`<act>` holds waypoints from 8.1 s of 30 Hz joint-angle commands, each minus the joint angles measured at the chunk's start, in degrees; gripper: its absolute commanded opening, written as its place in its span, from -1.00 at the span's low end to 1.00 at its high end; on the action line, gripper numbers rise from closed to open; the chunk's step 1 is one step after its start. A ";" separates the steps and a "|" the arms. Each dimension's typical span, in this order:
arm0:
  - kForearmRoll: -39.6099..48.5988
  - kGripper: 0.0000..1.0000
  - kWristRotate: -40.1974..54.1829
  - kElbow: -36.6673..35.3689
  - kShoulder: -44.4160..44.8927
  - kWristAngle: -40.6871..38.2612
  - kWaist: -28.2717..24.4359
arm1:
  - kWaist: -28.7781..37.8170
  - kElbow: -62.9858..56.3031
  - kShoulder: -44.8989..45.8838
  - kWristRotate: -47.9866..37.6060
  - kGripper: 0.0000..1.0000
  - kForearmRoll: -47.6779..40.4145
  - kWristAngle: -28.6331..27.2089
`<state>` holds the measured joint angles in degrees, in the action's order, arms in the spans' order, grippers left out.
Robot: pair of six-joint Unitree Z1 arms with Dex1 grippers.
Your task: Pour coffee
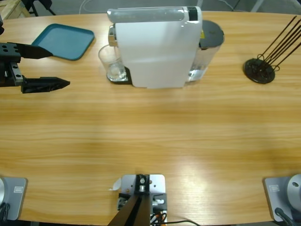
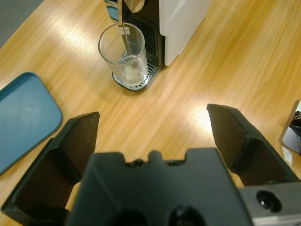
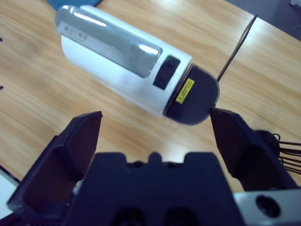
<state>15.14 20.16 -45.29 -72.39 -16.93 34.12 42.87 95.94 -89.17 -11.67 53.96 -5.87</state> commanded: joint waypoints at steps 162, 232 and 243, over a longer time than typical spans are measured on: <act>-12.15 0.79 20.00 -5.30 -22.37 -20.63 -14.26 | 3.10 -48.18 22.25 1.52 1.00 -29.18 7.02; -14.28 -1.00 7.21 -9.76 -23.44 -7.34 -18.07 | 2.57 -51.38 21.60 -0.20 1.00 -34.12 7.47; -28.57 -1.00 -10.86 -10.41 -34.24 11.13 -24.59 | 2.57 -50.61 22.16 -0.20 1.00 -34.03 7.63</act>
<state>-5.81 14.09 -54.98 -97.85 -10.51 11.85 45.50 45.71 -66.34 -11.36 19.77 0.78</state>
